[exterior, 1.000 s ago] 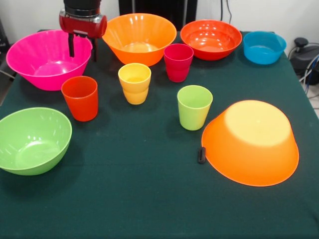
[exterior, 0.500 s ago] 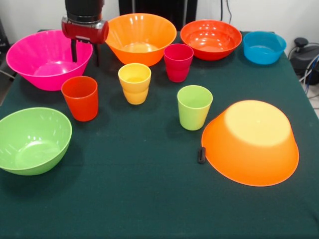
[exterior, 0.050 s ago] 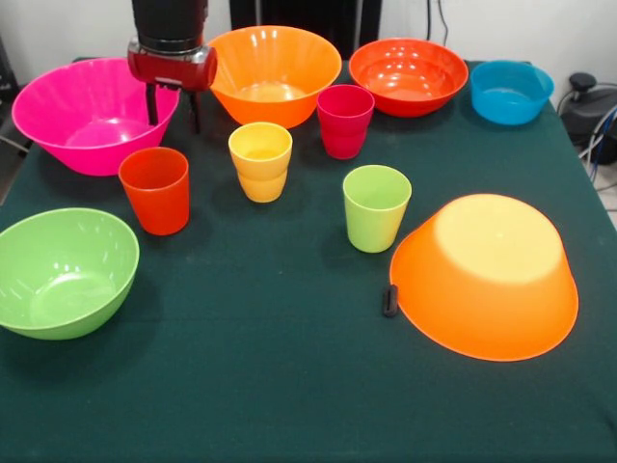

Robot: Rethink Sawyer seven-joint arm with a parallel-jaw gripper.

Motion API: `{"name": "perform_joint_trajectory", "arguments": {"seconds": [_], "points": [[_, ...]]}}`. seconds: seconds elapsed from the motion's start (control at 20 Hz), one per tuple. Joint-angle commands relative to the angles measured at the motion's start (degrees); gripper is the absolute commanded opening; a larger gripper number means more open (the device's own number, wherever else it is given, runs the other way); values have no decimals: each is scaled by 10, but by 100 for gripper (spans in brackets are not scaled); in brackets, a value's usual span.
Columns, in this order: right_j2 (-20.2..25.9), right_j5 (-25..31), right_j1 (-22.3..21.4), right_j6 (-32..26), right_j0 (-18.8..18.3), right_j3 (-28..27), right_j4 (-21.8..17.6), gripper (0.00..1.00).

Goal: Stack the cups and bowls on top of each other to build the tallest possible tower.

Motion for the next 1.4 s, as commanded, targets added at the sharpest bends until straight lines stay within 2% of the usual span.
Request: {"name": "perform_joint_trajectory", "arguments": {"seconds": [0.05,0.1,0.2,0.55,1.4], "points": [[58,32,21,-53,12,-44,-47,100],[60,32,20,-55,10,-43,-48,0],[69,24,19,-58,1,-37,-53,0],[78,63,5,-71,0,-31,-43,0],[102,103,-31,-93,-24,-19,-46,0]]}}
